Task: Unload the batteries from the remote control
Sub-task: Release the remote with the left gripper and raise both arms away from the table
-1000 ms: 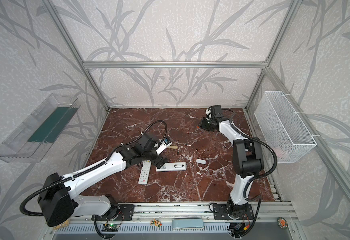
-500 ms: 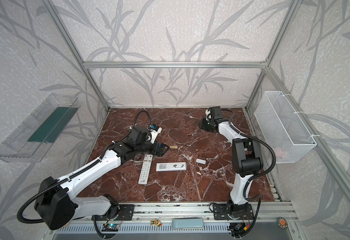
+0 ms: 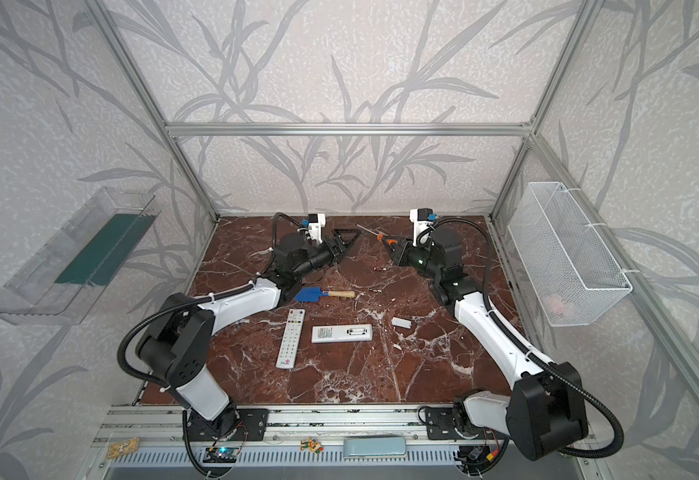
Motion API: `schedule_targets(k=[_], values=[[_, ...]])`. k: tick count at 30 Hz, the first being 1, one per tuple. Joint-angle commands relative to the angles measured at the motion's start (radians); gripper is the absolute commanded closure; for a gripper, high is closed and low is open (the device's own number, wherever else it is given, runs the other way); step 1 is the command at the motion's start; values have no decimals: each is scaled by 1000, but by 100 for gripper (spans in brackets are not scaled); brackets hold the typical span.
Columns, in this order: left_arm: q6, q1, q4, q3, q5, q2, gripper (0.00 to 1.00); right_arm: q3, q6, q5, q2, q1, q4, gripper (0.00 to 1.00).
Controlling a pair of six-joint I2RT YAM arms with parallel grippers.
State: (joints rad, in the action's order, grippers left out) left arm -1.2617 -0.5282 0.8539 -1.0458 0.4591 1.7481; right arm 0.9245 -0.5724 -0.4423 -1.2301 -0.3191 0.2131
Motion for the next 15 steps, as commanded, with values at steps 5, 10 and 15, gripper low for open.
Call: schedule_targets(k=[5, 10, 15], values=[[-215, -4, 251, -30, -37, 40, 25, -58, -16, 18, 121, -52, 22, 100], [-221, -8, 251, -45, -32, 47, 47, -91, -17, 33, 142, -69, 13, 100], [-245, -20, 246, -51, -16, 51, 55, -110, -17, 45, 141, -77, 30, 100]])
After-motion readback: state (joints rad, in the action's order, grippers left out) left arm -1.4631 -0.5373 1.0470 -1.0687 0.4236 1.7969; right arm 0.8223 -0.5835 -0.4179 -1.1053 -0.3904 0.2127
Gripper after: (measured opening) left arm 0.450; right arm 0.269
